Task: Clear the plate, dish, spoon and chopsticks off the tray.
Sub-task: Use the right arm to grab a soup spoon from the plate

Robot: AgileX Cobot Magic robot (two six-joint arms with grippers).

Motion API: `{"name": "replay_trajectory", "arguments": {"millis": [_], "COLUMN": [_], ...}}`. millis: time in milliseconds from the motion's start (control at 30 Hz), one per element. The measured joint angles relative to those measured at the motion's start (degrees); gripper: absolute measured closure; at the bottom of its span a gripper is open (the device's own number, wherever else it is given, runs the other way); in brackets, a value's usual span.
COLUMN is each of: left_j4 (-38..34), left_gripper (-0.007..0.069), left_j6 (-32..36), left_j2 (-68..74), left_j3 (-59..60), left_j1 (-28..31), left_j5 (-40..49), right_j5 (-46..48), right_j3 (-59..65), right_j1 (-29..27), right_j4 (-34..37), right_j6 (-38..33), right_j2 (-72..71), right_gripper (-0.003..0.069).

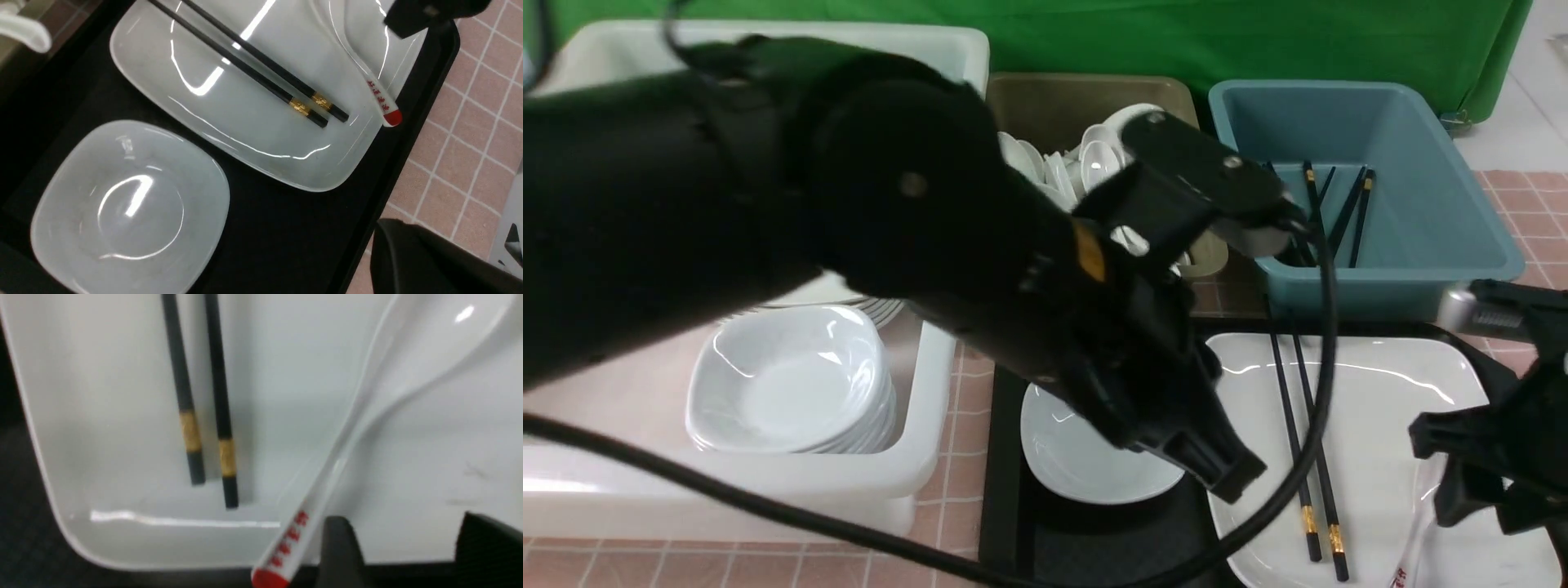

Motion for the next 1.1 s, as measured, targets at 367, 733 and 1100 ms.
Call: {"name": "replay_trajectory", "arguments": {"millis": [367,733,1100], "left_j4": [1.3,2.06,6.55], "left_gripper": [0.0629,0.0628,0.0628], "left_j6": [2.96,2.97,-1.9], "left_j2": [5.95,5.95,-0.1], "left_j3": [-0.36,-0.75,-4.95], "left_j1": [-0.02,-0.02,11.27], "left_j5": [-1.07,-1.61,-1.75], "right_j5": [-4.44,-1.54,0.77], "right_j3": [-1.76,-3.9,-22.88], "right_j1": [0.0,0.0,1.49], "right_j4": [2.85,2.64,14.74], "right_j6": [0.06,-1.36,-12.62], "right_j2": [14.38,15.24,6.34], "right_gripper": [0.0169,0.0516,0.0516]}}
